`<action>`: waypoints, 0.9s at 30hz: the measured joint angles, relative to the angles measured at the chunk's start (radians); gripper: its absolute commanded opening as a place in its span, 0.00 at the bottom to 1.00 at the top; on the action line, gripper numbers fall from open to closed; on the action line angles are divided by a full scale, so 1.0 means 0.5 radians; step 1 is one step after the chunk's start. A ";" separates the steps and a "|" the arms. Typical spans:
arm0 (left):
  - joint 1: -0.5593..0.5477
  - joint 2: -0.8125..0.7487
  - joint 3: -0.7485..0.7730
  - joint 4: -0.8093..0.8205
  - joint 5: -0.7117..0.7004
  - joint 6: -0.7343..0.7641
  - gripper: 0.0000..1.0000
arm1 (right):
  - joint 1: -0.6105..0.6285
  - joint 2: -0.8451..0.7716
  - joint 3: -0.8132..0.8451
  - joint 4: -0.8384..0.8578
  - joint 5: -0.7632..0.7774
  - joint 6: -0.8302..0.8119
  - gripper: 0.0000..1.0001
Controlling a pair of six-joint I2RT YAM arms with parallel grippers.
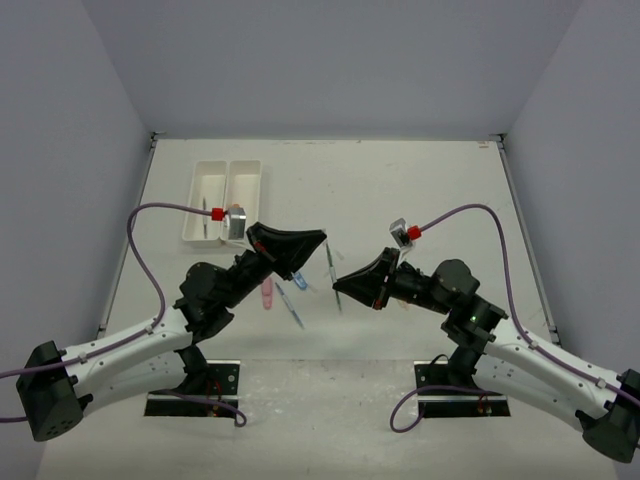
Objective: Sort the stationery into containers
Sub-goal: Close the pen cap on the pen.
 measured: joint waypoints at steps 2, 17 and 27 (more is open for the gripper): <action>-0.001 -0.013 0.000 -0.001 -0.031 -0.005 0.00 | 0.001 0.003 0.001 0.002 -0.002 0.000 0.00; -0.001 -0.020 0.000 -0.004 -0.083 -0.037 0.00 | 0.023 0.040 0.037 -0.015 -0.002 -0.021 0.00; -0.001 0.020 0.000 0.019 -0.046 -0.085 0.00 | 0.023 0.031 0.074 -0.056 0.047 -0.056 0.00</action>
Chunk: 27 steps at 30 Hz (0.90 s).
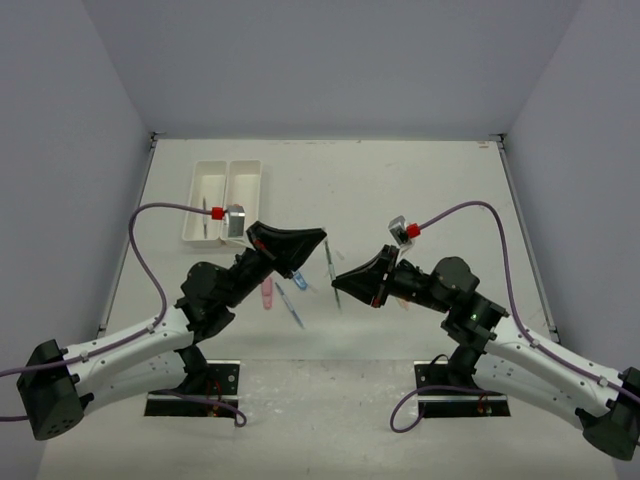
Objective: Sort the stationery into containers
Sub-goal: Close the pen cap on the pen.
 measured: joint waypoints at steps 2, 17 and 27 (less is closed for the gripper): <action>0.000 0.012 0.000 0.012 0.024 -0.013 0.00 | 0.000 0.000 0.017 -0.011 0.013 -0.007 0.00; 0.009 0.121 -0.076 0.236 0.076 -0.257 0.00 | 0.011 0.002 0.056 -0.043 0.106 -0.117 0.00; 0.024 0.155 -0.069 0.300 0.073 -0.264 0.00 | 0.015 0.092 0.182 -0.144 0.131 -0.242 0.00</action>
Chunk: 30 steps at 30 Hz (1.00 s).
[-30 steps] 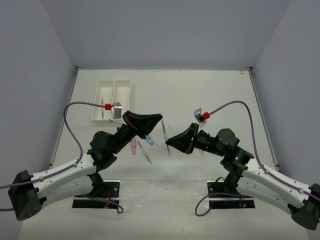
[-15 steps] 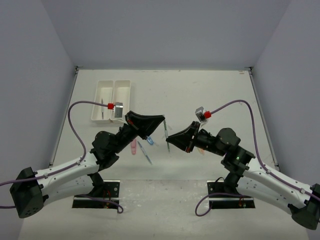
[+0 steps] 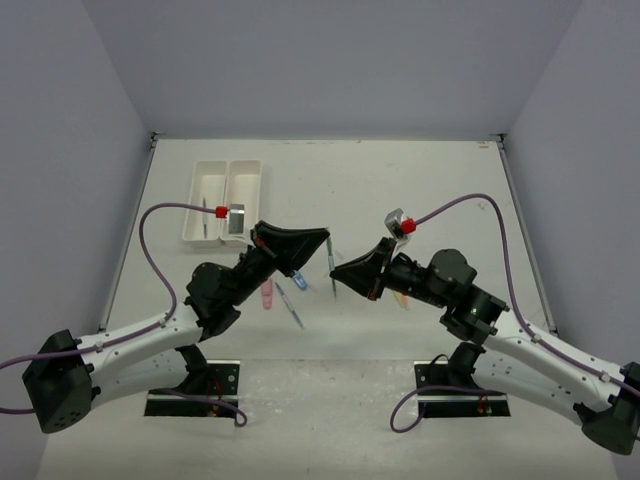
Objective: Sort the stationery into containers
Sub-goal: Close the pen cap on the pen.
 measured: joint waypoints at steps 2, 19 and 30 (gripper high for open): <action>0.000 0.011 0.001 -0.008 0.002 0.002 0.00 | 0.001 0.023 0.000 0.000 0.000 -0.002 0.00; -0.020 -0.001 0.065 -0.333 0.096 0.065 0.00 | -0.006 0.052 0.043 0.080 0.028 -0.031 0.00; -0.018 -0.039 0.111 -0.362 0.308 0.144 0.00 | -0.014 0.205 0.129 0.157 -0.103 -0.051 0.34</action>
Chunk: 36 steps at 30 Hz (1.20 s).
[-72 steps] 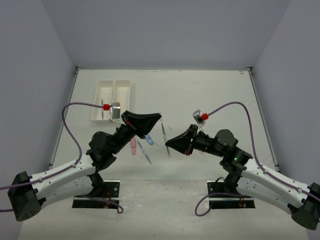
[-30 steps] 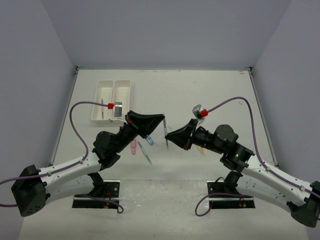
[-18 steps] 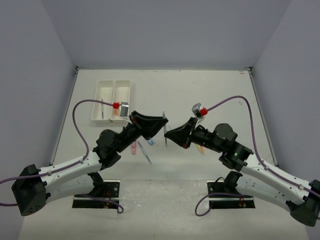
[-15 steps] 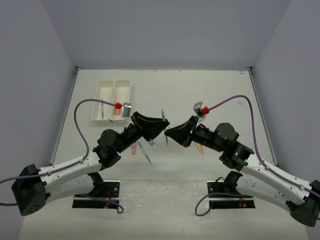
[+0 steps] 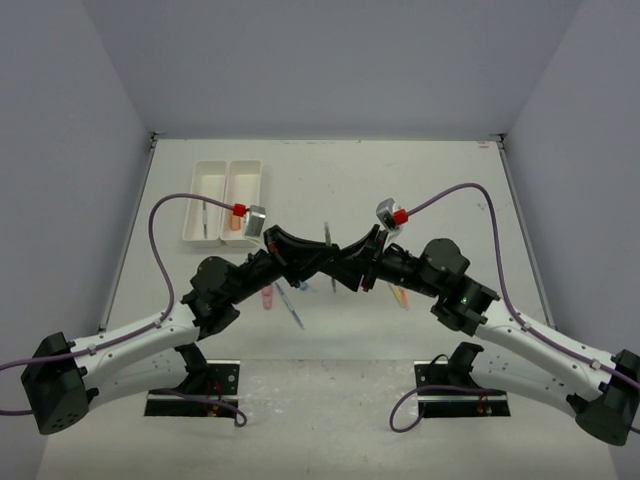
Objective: Sort the stationery into containers
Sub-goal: Close the pen cap on the pen.
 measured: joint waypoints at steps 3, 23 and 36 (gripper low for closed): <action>0.003 -0.015 0.002 0.002 0.048 0.016 0.00 | 0.001 0.092 0.024 0.039 -0.083 0.007 0.00; 0.000 -0.097 0.379 -0.500 -0.087 0.281 0.54 | 0.008 0.075 0.039 0.035 -0.199 -0.009 0.00; 0.000 -0.078 0.394 -0.567 -0.109 0.301 0.05 | 0.007 0.075 0.039 -0.008 -0.244 -0.037 0.00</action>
